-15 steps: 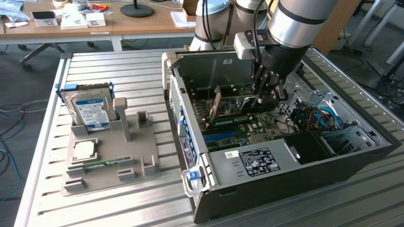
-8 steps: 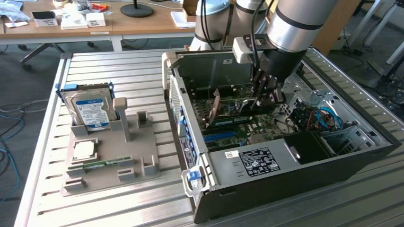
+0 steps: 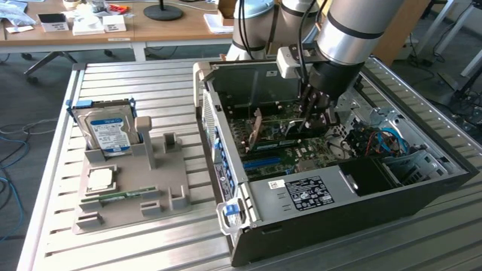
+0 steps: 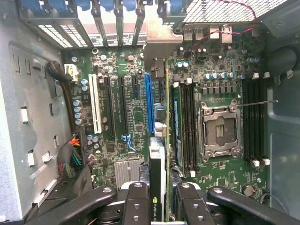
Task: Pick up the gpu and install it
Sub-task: 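Insert the gpu into the slot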
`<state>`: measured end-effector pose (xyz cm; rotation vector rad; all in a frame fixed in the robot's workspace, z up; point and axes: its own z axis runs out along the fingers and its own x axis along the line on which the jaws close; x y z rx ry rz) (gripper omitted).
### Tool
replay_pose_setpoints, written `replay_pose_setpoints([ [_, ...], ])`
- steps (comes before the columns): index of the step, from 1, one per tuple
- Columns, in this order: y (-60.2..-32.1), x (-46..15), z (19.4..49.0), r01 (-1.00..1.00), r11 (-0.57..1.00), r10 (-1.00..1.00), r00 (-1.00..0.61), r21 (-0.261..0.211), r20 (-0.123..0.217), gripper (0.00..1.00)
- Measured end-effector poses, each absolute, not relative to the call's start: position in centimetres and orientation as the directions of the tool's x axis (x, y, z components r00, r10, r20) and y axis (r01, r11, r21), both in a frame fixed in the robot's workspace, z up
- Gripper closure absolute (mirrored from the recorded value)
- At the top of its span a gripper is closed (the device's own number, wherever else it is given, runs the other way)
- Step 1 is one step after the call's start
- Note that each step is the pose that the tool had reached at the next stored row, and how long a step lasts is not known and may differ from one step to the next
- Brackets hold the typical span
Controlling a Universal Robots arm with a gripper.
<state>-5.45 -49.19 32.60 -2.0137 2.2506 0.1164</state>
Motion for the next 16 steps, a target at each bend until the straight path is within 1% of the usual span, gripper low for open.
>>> replay_pose_setpoints([
  [16, -49.19, -5.82, 32.47, -0.993, 0.112, -0.984, -0.108, -0.022, -0.14, 0.73],
])
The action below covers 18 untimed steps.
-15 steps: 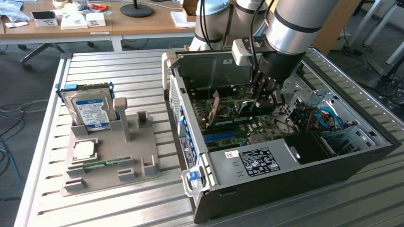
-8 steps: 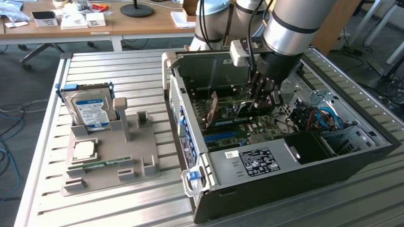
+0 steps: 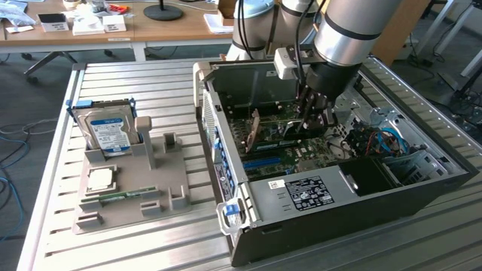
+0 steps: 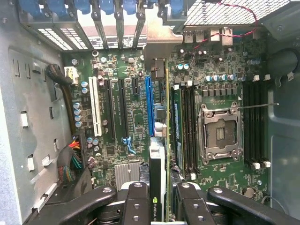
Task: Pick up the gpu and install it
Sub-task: 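Insert the gpu into the slot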
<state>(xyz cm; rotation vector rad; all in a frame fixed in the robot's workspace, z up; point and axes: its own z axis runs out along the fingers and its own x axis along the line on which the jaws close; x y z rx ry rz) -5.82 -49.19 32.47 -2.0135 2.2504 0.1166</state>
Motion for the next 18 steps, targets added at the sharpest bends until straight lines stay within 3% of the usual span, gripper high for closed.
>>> replay_pose_setpoints([
  [18, -49.18, -5.82, 32.46, -0.996, 0.084, -0.987, -0.081, -0.014, -0.139, 0.73],
])
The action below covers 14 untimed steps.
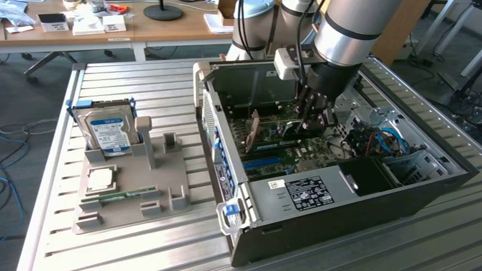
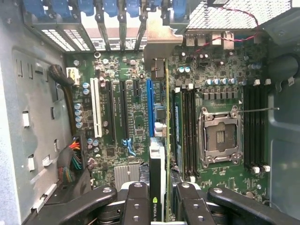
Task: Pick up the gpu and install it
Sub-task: 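Insert the gpu into the slot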
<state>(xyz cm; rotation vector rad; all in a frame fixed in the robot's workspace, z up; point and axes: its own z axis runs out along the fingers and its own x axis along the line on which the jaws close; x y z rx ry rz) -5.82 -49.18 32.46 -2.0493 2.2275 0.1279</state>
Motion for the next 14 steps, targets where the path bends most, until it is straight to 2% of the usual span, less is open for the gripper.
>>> replay_pose_setpoints([
  [14, -48.94, -5.82, 32.03, -0.998, 0.069, -0.988, -0.066, -0.014, -0.14, 0.73],
])
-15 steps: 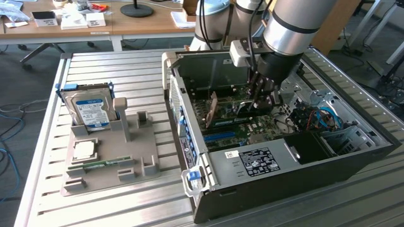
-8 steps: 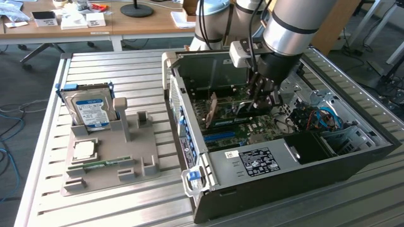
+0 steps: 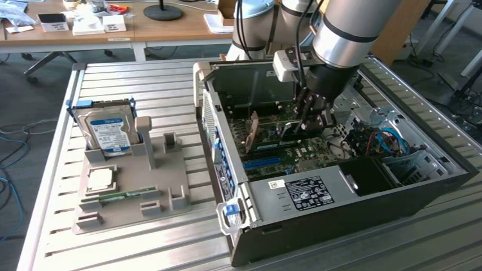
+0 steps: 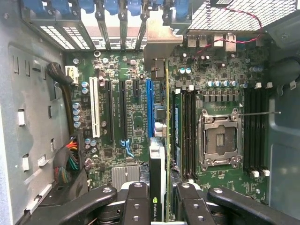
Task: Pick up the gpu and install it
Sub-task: 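Insert the gpu into the slot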
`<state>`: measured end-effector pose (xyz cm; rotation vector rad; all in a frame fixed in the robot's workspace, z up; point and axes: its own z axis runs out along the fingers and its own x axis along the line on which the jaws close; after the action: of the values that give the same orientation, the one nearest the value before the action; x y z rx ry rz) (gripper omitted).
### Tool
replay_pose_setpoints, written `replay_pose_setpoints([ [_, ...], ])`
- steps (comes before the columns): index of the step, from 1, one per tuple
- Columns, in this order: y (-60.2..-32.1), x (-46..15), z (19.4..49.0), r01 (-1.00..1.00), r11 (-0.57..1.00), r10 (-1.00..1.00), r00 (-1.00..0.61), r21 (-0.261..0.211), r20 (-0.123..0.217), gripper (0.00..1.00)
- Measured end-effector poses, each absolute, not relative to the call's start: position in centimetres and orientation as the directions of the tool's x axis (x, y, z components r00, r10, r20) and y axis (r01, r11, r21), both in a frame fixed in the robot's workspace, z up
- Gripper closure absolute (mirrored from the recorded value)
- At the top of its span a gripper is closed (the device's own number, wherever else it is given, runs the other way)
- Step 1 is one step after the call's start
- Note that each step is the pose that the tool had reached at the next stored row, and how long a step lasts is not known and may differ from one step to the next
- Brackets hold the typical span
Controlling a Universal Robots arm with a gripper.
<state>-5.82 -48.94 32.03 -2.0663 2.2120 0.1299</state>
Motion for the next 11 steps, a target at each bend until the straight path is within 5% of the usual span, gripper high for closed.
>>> replay_pose_setpoints([
  [11, -48.6, -5.99, 31.72, -0.998, 0.054, -0.99, -0.052, -0.014, -0.135, 0.73],
])
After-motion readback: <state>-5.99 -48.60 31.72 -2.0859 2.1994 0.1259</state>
